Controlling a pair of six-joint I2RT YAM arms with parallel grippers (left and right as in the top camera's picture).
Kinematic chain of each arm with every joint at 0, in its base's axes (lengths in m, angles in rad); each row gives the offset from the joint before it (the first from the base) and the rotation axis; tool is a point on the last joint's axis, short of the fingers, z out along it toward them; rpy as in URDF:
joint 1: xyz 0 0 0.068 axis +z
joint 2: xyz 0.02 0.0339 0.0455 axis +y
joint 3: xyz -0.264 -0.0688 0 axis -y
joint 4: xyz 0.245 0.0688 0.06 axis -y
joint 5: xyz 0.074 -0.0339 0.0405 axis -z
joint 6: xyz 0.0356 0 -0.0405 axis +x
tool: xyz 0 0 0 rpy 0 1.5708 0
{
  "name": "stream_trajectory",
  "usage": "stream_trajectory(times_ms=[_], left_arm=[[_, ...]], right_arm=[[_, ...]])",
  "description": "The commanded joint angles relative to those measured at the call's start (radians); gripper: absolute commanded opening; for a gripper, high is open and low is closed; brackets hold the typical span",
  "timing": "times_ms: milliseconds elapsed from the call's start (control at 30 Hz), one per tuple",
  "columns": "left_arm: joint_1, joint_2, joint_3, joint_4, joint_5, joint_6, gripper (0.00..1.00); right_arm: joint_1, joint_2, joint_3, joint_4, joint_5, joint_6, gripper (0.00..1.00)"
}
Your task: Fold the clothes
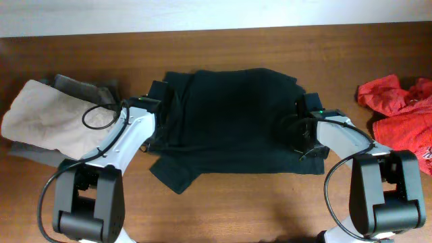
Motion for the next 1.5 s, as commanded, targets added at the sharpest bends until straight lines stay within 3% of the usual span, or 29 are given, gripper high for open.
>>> stream_trajectory(times_ms=[0, 100, 167, 233, 267, 400, 767, 833, 900, 1000, 1300, 1467], left_arm=[[0.004, -0.019, 0.005, -0.01, -0.012, -0.018, 0.31], [0.004, -0.021, 0.006, 0.007, -0.011, -0.021, 0.31], [-0.003, -0.027, 0.006, 0.098, 0.043, -0.009, 0.31], [-0.008, -0.026, 0.006, 0.198, 0.162, 0.072, 0.35], [-0.011, -0.02, 0.006, 0.299, 0.241, 0.143, 0.41], [-0.011, 0.019, 0.006, 0.469, 0.252, 0.148, 0.5], [-0.011, 0.178, 0.006, 0.65, 0.286, 0.149, 0.49], [-0.011, 0.183, 0.006, 0.653, 0.284, 0.149, 0.41], [-0.01, 0.183, 0.006, 0.654, 0.262, 0.15, 0.21], [-0.009, 0.183, 0.006, 0.639, 0.217, 0.172, 0.01], [-0.004, 0.18, 0.012, 0.501, -0.146, 0.118, 0.0], [0.017, 0.164, 0.017, 0.479, -0.158, 0.081, 0.0]], right_arm=[[-0.005, -0.008, -0.015, -0.008, -0.024, 0.003, 0.04], [-0.005, -0.008, -0.015, -0.011, -0.024, 0.003, 0.04], [-0.005, -0.008, -0.015, -0.01, -0.024, 0.004, 0.04], [-0.005, -0.008, -0.015, -0.008, -0.024, 0.004, 0.04], [-0.005, -0.008, -0.015, -0.006, -0.024, 0.004, 0.04], [-0.005, -0.008, -0.015, -0.01, -0.024, 0.004, 0.04], [-0.005, -0.008, -0.015, -0.01, -0.024, 0.004, 0.04], [-0.005, -0.008, -0.015, -0.011, -0.025, 0.004, 0.04], [-0.005, -0.008, -0.015, -0.011, -0.024, 0.004, 0.04], [-0.005, -0.008, -0.015, -0.011, -0.024, 0.004, 0.04], [-0.005, -0.008, -0.015, -0.011, -0.024, 0.004, 0.04], [-0.005, -0.008, -0.015, -0.011, -0.024, 0.004, 0.04]])
